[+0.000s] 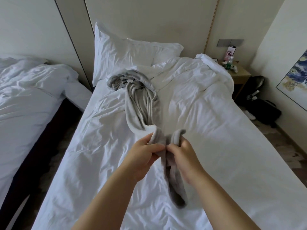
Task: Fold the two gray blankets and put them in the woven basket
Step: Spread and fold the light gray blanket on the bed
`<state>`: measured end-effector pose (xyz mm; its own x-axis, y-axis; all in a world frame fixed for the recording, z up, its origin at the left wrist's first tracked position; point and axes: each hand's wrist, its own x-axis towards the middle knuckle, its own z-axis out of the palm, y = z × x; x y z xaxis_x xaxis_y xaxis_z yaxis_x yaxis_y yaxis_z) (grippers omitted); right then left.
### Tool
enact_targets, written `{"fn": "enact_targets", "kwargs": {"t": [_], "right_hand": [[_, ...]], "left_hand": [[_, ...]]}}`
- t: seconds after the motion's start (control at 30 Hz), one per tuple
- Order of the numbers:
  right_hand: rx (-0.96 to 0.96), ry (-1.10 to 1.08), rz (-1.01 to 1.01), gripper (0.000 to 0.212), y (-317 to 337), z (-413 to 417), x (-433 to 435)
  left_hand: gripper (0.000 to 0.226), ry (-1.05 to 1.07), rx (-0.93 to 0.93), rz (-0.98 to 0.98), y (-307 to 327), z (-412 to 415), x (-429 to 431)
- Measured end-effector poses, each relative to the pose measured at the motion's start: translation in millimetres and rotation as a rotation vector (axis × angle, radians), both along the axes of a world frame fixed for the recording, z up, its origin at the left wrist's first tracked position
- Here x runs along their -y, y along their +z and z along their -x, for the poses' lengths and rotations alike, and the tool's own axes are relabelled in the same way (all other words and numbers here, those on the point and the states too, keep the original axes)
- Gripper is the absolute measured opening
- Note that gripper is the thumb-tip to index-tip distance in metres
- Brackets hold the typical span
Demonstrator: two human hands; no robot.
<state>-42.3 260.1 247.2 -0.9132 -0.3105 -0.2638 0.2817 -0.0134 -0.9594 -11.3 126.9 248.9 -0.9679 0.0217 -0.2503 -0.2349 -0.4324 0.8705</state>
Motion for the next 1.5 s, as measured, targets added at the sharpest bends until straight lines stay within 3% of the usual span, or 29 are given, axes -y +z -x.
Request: {"fn": "enact_targets", "kwargs": {"t": [0.2, 0.27, 0.33, 0.37, 0.4, 0.47, 0.53, 0.57, 0.83, 1.0, 1.2, 1.4, 1.5], "right_hand": [[0.476, -0.293, 0.140, 0.026, 5, 12, -8], [0.370, -0.618, 0.184, 0.021, 3, 24, -20], [0.096, -0.914, 0.201, 0.016, 6, 31, -30], [-0.083, -0.940, 0.170, 0.016, 8, 30, -29], [-0.262, -0.865, 0.085, 0.017, 10, 26, -25], [-0.511, -0.408, -0.212, 0.015, 6, 16, -11], [-0.577, 0.055, -0.386, 0.017, 0, 4, 4], [-0.568, 0.128, -0.362, 0.019, -1, 1, 8], [-0.623, 0.127, -0.296, 0.021, -6, 0, 12], [-0.562, -0.190, -0.391, 0.024, -19, 2, 7], [-0.639, 0.130, -0.441, 0.039, -15, 0, 16], [-0.588, -0.256, -0.396, 0.030, -19, 5, 10], [-0.691, -0.152, -0.354, 0.024, -16, 5, 12]], "left_hand": [[0.024, 0.151, 0.060, 0.019, 3, 1, 1], [0.021, 0.209, 0.107, 0.057, 2, 0, 3], [0.022, 0.231, 0.127, 0.090, 3, -1, 3], [0.026, 0.233, 0.123, 0.103, 4, -1, 2], [0.030, 0.231, 0.118, 0.111, 4, -1, 0], [0.026, 0.225, 0.116, 0.107, 6, 0, -4], [0.020, 0.232, 0.110, 0.129, 8, 0, -6], [0.021, 0.232, 0.101, 0.143, 8, 0, -6], [0.033, 0.249, 0.060, 0.095, 8, -7, 0], [0.034, 0.293, 0.048, 0.133, 11, -4, 6], [0.030, 0.249, 0.013, 0.182, 13, -4, -4], [0.036, 0.205, 0.039, 0.158, 12, -5, -1], [0.034, 0.209, 0.041, 0.156, 11, -5, -5]]}}
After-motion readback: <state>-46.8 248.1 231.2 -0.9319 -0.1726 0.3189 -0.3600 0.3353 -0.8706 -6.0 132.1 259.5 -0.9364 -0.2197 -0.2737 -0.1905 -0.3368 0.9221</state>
